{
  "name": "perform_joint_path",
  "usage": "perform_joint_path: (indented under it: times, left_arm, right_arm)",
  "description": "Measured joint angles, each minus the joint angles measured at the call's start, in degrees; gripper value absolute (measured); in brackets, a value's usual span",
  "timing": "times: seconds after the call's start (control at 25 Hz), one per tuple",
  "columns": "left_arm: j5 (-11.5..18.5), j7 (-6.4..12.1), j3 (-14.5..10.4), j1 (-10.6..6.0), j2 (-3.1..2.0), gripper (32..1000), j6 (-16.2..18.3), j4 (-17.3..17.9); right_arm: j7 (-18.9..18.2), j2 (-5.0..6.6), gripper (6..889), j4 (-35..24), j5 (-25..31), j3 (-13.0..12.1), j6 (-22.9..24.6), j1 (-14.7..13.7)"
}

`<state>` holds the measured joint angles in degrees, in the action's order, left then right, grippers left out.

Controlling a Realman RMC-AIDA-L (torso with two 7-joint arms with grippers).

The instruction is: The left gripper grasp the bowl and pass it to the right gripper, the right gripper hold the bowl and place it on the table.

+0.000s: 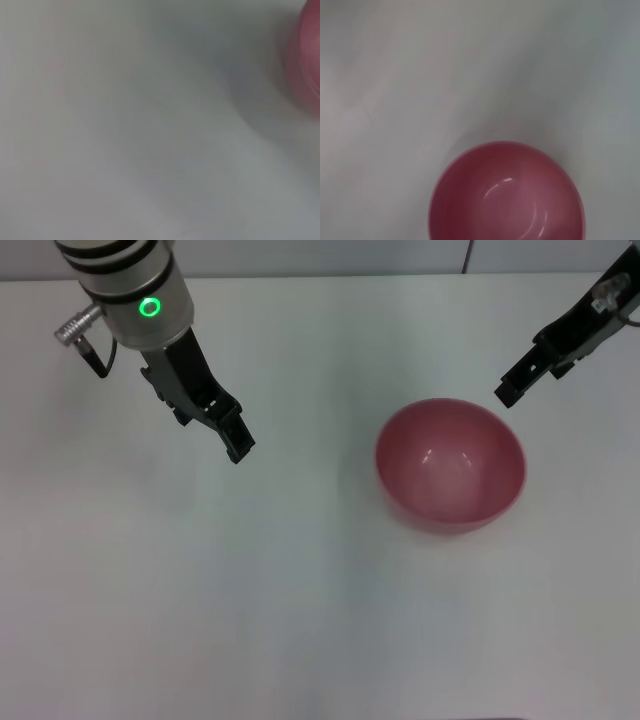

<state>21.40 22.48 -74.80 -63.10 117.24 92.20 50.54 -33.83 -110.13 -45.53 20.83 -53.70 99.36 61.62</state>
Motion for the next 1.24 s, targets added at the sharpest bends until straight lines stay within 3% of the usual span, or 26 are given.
perform_joint_path:
  times: [0.96,1.12,1.24]
  left_arm:
    - [-0.1,0.26,0.0,1.02,-0.05,856,-0.4,0.7]
    - [-0.1,1.03,0.2,3.26,-0.10,856,-1.0,4.2]
    - [-0.2,1.48,0.4,6.12,-0.18,856,-2.3,8.5]
  right_arm:
    - [0.0,0.01,871,-0.7,0.0,0.1,0.6,0.9]
    - [-0.3,-0.25,871,-0.7,0.1,0.1,-0.5,0.9]
    - [-0.7,-0.38,871,-0.8,0.6,0.2,-2.1,0.6]
